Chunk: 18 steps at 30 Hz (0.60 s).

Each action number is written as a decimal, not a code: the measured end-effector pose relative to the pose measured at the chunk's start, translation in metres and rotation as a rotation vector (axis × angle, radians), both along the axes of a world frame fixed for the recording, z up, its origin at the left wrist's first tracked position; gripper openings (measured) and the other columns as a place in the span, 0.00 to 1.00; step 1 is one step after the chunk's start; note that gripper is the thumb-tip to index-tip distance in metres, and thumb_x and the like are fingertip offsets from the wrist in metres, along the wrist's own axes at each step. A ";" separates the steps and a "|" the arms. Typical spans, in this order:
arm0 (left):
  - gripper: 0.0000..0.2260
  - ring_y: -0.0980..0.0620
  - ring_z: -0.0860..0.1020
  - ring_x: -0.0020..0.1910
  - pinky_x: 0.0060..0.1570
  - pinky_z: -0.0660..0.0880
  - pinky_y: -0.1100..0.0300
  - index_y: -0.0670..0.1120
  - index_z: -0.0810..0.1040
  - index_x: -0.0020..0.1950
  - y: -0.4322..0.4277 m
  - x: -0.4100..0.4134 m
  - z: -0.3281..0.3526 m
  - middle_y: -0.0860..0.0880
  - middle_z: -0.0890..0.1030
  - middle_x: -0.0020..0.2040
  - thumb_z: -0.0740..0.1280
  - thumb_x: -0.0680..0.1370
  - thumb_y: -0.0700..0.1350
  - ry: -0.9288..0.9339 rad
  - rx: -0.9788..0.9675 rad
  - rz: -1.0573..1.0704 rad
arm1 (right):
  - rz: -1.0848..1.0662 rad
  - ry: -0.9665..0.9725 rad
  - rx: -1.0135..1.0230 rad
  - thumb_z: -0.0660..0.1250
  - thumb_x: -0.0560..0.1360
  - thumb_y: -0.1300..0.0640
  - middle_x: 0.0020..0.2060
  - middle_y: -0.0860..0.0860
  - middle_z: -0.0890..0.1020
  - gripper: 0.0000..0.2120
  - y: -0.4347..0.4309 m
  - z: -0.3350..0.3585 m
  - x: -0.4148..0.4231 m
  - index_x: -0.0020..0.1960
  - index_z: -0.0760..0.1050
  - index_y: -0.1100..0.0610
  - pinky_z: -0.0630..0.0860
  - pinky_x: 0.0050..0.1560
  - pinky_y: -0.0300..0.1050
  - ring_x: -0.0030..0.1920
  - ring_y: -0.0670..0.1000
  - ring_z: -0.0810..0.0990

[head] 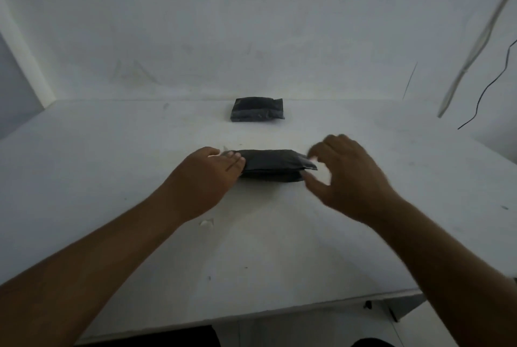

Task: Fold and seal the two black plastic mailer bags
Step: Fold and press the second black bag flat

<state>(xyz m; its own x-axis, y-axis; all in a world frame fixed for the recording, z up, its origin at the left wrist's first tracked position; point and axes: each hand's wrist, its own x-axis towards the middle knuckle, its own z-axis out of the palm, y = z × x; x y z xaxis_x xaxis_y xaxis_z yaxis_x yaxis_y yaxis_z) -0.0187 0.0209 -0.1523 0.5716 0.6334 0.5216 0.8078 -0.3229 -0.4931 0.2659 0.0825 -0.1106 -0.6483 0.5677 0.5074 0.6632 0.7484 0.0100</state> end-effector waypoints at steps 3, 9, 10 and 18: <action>0.15 0.39 0.85 0.48 0.46 0.81 0.50 0.32 0.82 0.57 -0.001 0.028 0.003 0.34 0.84 0.53 0.61 0.74 0.32 0.018 0.043 0.019 | -0.041 -0.176 0.048 0.68 0.73 0.39 0.56 0.52 0.76 0.28 -0.018 -0.013 -0.039 0.67 0.73 0.53 0.74 0.56 0.50 0.55 0.53 0.74; 0.18 0.44 0.83 0.58 0.56 0.78 0.49 0.38 0.80 0.64 -0.007 0.015 0.001 0.40 0.83 0.60 0.62 0.79 0.45 -0.171 -0.029 -0.001 | 0.048 -0.024 0.087 0.74 0.73 0.58 0.47 0.54 0.81 0.14 -0.005 -0.037 -0.037 0.58 0.82 0.57 0.78 0.41 0.50 0.44 0.55 0.78; 0.22 0.44 0.80 0.62 0.59 0.76 0.49 0.39 0.77 0.68 -0.006 0.007 0.001 0.42 0.81 0.64 0.67 0.77 0.50 -0.270 -0.103 0.020 | 0.057 0.008 0.067 0.74 0.73 0.59 0.47 0.54 0.82 0.14 -0.005 -0.038 -0.035 0.58 0.82 0.57 0.78 0.41 0.49 0.44 0.55 0.78; 0.29 0.47 0.78 0.66 0.64 0.75 0.49 0.43 0.75 0.71 0.006 0.003 -0.003 0.45 0.78 0.68 0.77 0.72 0.44 -0.580 -0.298 0.044 | 0.125 0.281 -0.196 0.71 0.76 0.62 0.51 0.51 0.80 0.11 0.001 -0.040 -0.020 0.58 0.81 0.56 0.78 0.48 0.45 0.49 0.50 0.78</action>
<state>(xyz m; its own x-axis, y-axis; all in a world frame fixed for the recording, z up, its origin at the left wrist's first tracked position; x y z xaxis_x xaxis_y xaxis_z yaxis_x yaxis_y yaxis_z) -0.0156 0.0270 -0.1558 0.2205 0.8150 0.5358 0.9314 -0.3391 0.1325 0.2460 0.0834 -0.1508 -0.5697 0.5969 0.5649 0.5228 0.7936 -0.3114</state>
